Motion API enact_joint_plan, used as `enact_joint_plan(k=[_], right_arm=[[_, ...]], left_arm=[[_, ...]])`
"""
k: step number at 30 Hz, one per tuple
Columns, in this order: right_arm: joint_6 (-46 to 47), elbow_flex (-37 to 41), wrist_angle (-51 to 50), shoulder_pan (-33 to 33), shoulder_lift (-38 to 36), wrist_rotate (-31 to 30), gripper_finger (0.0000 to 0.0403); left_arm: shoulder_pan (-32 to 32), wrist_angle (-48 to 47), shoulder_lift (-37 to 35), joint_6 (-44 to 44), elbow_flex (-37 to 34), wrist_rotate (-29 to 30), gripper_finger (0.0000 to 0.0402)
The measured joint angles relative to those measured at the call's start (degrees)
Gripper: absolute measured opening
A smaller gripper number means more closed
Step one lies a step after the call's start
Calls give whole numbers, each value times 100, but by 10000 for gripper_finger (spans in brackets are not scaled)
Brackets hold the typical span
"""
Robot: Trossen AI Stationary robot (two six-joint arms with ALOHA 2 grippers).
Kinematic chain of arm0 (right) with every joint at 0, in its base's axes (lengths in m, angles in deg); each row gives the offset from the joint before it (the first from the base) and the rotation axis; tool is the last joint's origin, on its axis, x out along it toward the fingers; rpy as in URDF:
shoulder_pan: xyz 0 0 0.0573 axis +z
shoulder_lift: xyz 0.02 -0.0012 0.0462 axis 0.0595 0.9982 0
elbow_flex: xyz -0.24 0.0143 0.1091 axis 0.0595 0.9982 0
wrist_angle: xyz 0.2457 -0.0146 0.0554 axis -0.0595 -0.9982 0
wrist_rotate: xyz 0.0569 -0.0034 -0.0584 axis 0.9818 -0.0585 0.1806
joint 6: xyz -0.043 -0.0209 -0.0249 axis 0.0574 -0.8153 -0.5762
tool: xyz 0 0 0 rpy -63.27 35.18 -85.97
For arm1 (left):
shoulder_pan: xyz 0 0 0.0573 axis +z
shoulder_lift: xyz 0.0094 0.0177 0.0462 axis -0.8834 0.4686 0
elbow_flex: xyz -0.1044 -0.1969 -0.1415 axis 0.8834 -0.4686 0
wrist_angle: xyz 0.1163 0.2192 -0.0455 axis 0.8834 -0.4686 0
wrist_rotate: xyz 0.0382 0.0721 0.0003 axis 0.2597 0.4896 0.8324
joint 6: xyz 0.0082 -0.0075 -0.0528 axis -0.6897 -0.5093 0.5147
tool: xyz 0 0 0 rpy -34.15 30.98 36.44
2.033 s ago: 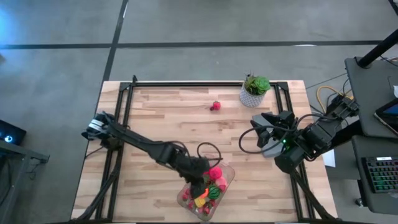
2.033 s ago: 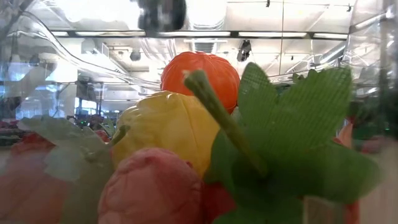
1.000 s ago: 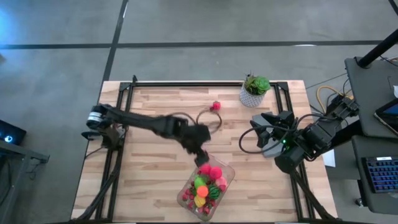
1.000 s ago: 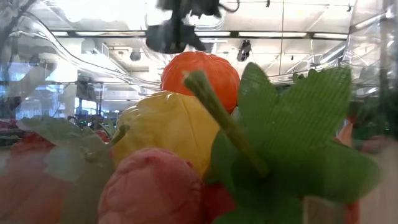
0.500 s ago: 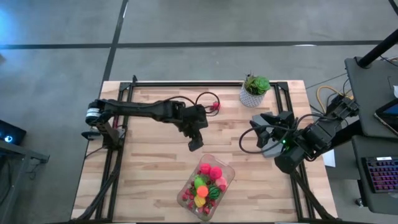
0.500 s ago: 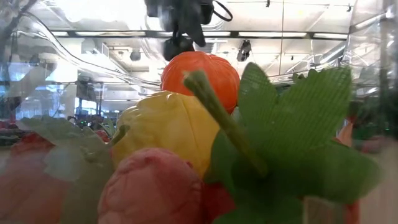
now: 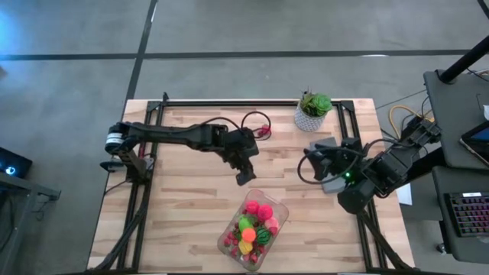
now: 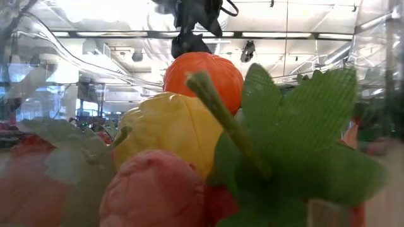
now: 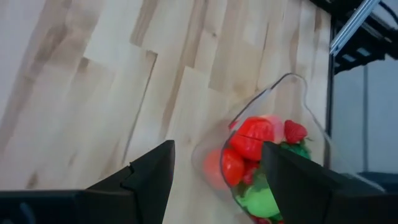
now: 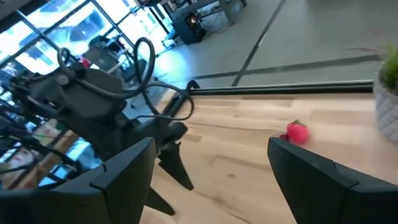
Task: Pick and placing Produce into tupperware
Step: Put the red strawberry into the transparent basket
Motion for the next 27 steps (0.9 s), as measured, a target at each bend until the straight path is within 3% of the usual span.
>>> enact_joint_plan(k=[6,13,16,19,27], right_arm=[[-390,2,1079,8,12,116,307],[-2890,2,3667,11,190,352,308],[-3854,1,4451,14,222,774,305],[-4565,2,4709,14,227,975,304],[-4686,2,4837,-62,223,997,310]], left_arm=[[-281,9,0,504,0,-9,225],[-955,479,4,736,0,83,225],[-1210,753,11,910,0,204,225],[-1382,931,13,1161,0,499,225],[-1662,1453,-73,1470,0,567,225]])
